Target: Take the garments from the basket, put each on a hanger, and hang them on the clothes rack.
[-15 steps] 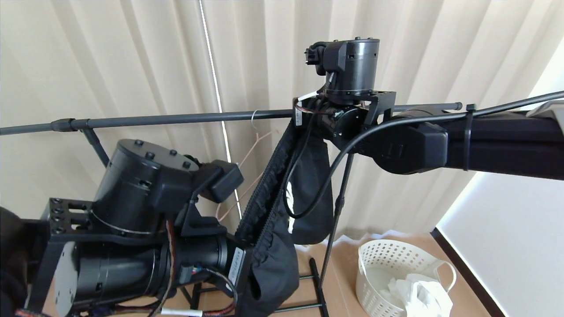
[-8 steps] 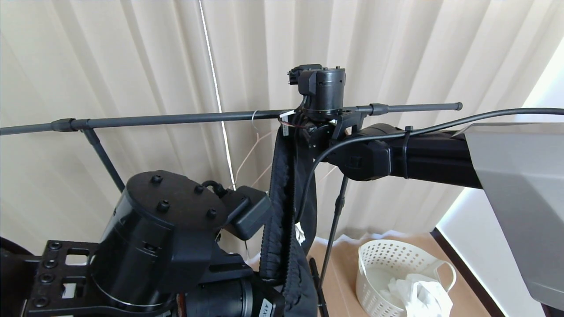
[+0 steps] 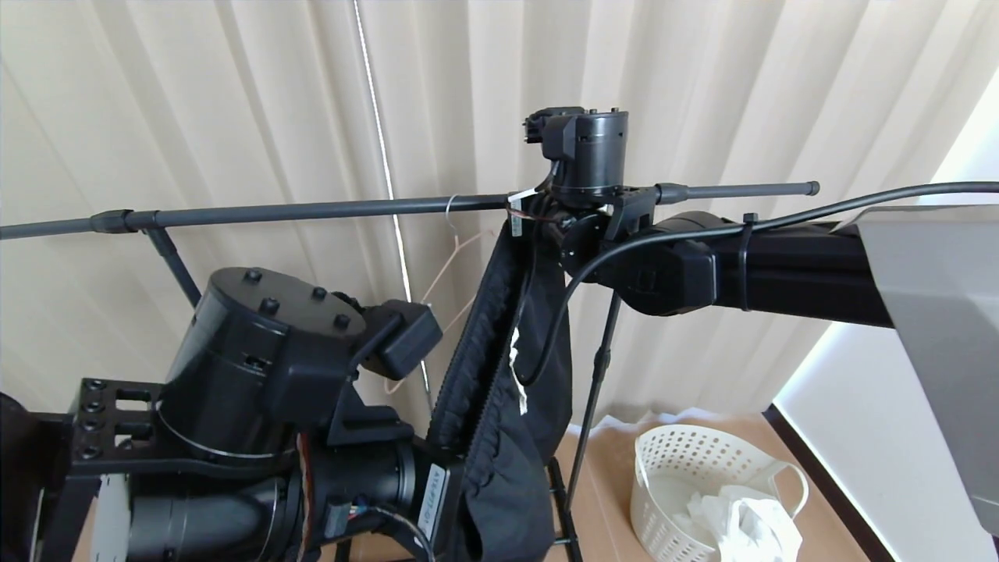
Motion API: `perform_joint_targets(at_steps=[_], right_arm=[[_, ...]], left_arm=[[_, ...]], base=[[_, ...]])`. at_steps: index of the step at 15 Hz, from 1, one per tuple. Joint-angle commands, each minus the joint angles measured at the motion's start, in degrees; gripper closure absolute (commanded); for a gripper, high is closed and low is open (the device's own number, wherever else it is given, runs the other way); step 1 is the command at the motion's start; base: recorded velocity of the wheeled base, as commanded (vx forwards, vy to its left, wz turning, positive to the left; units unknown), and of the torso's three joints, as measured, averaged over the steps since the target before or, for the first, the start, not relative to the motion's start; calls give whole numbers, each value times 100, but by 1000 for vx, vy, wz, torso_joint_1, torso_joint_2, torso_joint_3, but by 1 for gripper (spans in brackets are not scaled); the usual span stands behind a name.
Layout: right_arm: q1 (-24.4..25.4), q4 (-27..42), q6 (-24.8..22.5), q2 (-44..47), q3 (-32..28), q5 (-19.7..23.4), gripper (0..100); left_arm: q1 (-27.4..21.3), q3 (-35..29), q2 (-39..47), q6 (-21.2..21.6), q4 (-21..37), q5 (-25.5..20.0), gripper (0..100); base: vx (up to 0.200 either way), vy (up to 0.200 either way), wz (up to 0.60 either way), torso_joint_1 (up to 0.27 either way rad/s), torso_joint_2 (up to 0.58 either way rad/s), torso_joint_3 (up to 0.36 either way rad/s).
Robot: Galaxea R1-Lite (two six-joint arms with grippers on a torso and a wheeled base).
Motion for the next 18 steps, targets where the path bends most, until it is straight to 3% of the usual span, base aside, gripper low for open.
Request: perform_joint_targets(at_steps=[1, 5, 7, 12, 15, 18], right_arm=[[-78, -1, 17, -799, 789, 35, 100], [-70, -80, 184, -2003, 2476, 35, 100], [-35, -89, 368, -2346, 2977, 35, 100], [440, -89, 729, -3102, 4357, -1, 100], [414, -511, 790, -3154, 5157, -1, 100], [335, -546, 562, -3146, 5245, 8, 100]], left_arm=[[478, -127, 83, 57, -9, 15, 100], [1190, -584, 355, 39, -9, 24, 100], [1304, -821, 505, 57, 0, 24, 100], [1550, -2333, 1428, 162, 70, 94, 100], [1585, -2491, 1806, 13, 0, 420, 100], [1612, -2641, 1823, -190, -9, 420, 100]], base=[[0, 0, 0, 0, 0, 0], [0, 0, 0, 0, 0, 0], [0, 0, 0, 0, 0, 0], [0, 0, 0, 0, 0, 0], [0, 0, 0, 0, 0, 0], [0, 0, 0, 0, 0, 0]])
